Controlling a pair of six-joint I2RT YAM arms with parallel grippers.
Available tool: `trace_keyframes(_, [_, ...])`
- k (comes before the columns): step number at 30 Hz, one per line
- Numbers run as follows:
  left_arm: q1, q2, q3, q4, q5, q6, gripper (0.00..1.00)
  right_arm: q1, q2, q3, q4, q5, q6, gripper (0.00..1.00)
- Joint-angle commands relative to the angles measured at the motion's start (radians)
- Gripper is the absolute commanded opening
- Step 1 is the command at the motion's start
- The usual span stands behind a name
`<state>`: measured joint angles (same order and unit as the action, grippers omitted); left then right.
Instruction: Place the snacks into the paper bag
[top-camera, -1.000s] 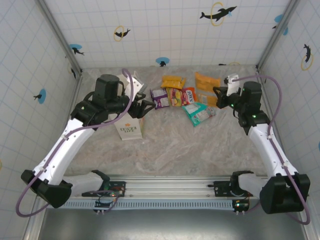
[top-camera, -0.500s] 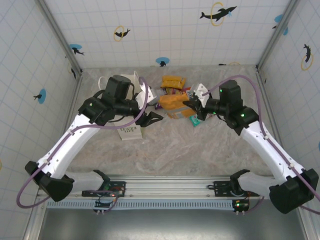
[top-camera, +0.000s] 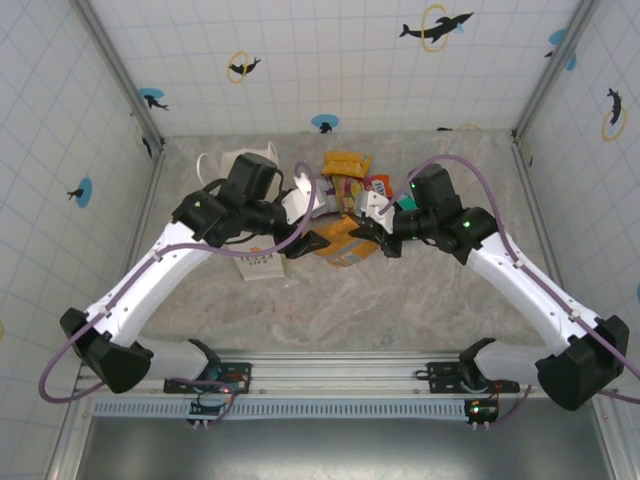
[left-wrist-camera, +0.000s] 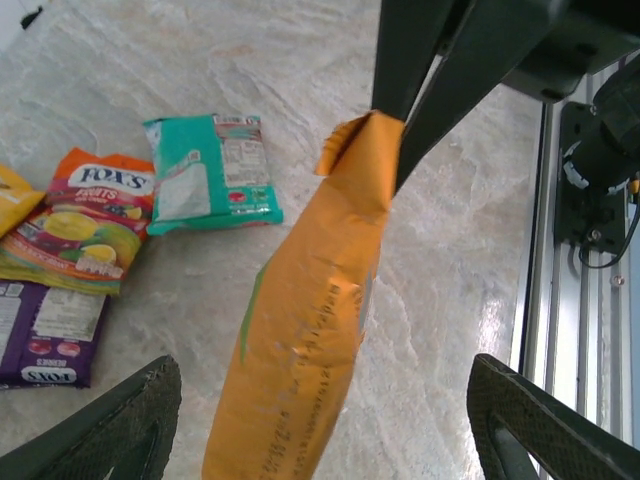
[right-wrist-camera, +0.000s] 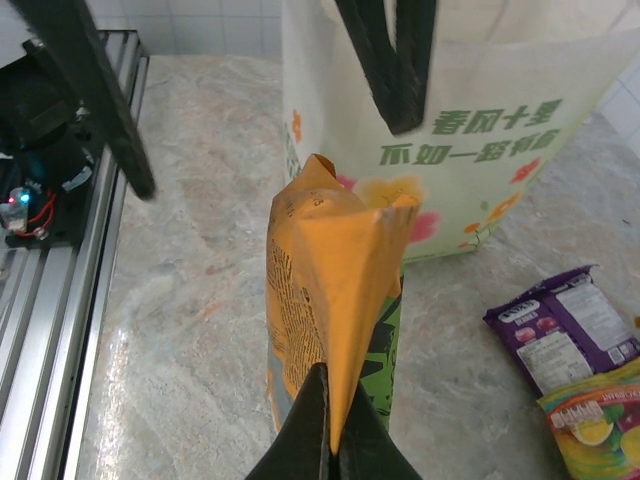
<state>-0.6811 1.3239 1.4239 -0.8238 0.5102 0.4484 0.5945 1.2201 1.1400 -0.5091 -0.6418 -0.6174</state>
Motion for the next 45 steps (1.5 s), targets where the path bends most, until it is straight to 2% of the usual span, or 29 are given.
trace_keyframes(1, [-0.010, 0.006, 0.001, -0.012, -0.018, 0.024, 0.76, 0.004, -0.030, 0.026, 0.005, -0.073, -0.062, 0.00])
trace_keyframes(11, [-0.026, 0.018, -0.047, 0.014, -0.003, 0.049, 0.74, 0.003, -0.041, 0.026, 0.033, -0.109, -0.073, 0.00])
trace_keyframes(23, [-0.038, 0.023, -0.092, 0.062, 0.012, 0.068, 0.64, 0.004, -0.041, 0.026, 0.050, -0.121, -0.067, 0.00])
trace_keyframes(26, [-0.041, 0.024, -0.094, 0.064, 0.026, 0.079, 0.55, 0.004, -0.044, 0.026, 0.052, -0.122, -0.064, 0.00])
trace_keyframes(30, [-0.042, 0.021, -0.092, 0.064, 0.033, 0.084, 0.36, 0.004, -0.050, 0.026, 0.052, -0.107, -0.066, 0.00])
trace_keyframes(35, [-0.041, 0.009, -0.095, 0.088, 0.033, 0.067, 0.23, 0.003, -0.065, 0.012, 0.063, -0.085, -0.060, 0.00])
trace_keyframes(36, [-0.041, 0.009, -0.095, 0.094, 0.033, 0.058, 0.22, 0.003, -0.072, 0.000, 0.082, -0.070, -0.049, 0.03])
trace_keyframes(40, [-0.041, -0.001, -0.095, 0.141, 0.009, 0.009, 0.19, 0.001, -0.138, -0.089, 0.206, 0.002, 0.007, 0.32])
trace_keyframes(43, [-0.042, -0.019, -0.095, 0.205, -0.031, -0.056, 0.15, -0.010, -0.222, -0.202, 0.374, 0.090, 0.100, 0.39])
trace_keyframes(45, [-0.041, -0.035, -0.095, 0.256, -0.057, -0.103, 0.14, -0.025, -0.278, -0.277, 0.494, 0.172, 0.193, 0.47])
